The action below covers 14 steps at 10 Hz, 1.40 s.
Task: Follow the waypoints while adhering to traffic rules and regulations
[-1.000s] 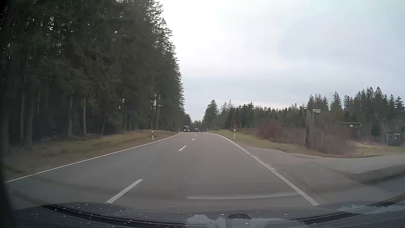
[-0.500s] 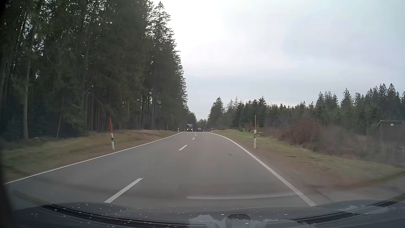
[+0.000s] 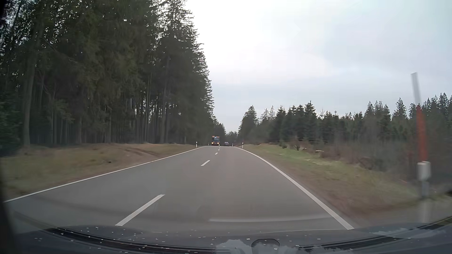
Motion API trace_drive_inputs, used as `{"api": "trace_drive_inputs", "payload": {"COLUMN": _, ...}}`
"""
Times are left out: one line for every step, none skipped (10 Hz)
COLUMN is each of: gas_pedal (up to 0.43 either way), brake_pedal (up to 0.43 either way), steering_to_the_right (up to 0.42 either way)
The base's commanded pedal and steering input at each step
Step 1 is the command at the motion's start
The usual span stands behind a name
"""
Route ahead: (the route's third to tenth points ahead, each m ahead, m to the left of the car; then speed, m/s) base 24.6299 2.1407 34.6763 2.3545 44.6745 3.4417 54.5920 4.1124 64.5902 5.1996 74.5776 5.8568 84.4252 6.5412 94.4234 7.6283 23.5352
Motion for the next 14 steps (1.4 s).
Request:
{"api": "trace_drive_inputs", "payload": {"gas_pedal": 0.059, "brake_pedal": 0.0, "steering_to_the_right": -0.01}}
{"api": "trace_drive_inputs", "payload": {"gas_pedal": 0.059, "brake_pedal": 0.0, "steering_to_the_right": -0.01}}
{"api": "trace_drive_inputs", "payload": {"gas_pedal": 0.059, "brake_pedal": 0.0, "steering_to_the_right": -0.01}}
{"api": "trace_drive_inputs", "payload": {"gas_pedal": 0.059, "brake_pedal": 0.0, "steering_to_the_right": -0.01}}
{"api": "trace_drive_inputs", "payload": {"gas_pedal": 0.059, "brake_pedal": 0.0, "steering_to_the_right": -0.009}}
{"api": "trace_drive_inputs", "payload": {"gas_pedal": 0.059, "brake_pedal": 0.0, "steering_to_the_right": -0.009}}
{"api": "trace_drive_inputs", "payload": {"gas_pedal": 0.059, "brake_pedal": 0.0, "steering_to_the_right": -0.009}}
{"api": "trace_drive_inputs", "payload": {"gas_pedal": 0.059, "brake_pedal": 0.0, "steering_to_the_right": -0.009}}
{"api": "trace_drive_inputs", "payload": {"gas_pedal": 0.059, "brake_pedal": 0.0, "steering_to_the_right": -0.009}}
{"api": "trace_drive_inputs", "payload": {"gas_pedal": 0.059, "brake_pedal": 0.0, "steering_to_the_right": -0.009}}
{"api": "trace_drive_inputs", "payload": {"gas_pedal": 0.059, "brake_pedal": 0.0, "steering_to_the_right": -0.009}}
{"api": "trace_drive_inputs", "payload": {"gas_pedal": 0.059, "brake_pedal": 0.0, "steering_to_the_right": -0.009}}
{"api": "trace_drive_inputs", "payload": {"gas_pedal": 0.059, "brake_pedal": 0.0, "steering_to_the_right": -0.009}}
{"api": "trace_drive_inputs", "payload": {"gas_pedal": 0.059, "brake_pedal": 0.0, "steering_to_the_right": -0.008}}
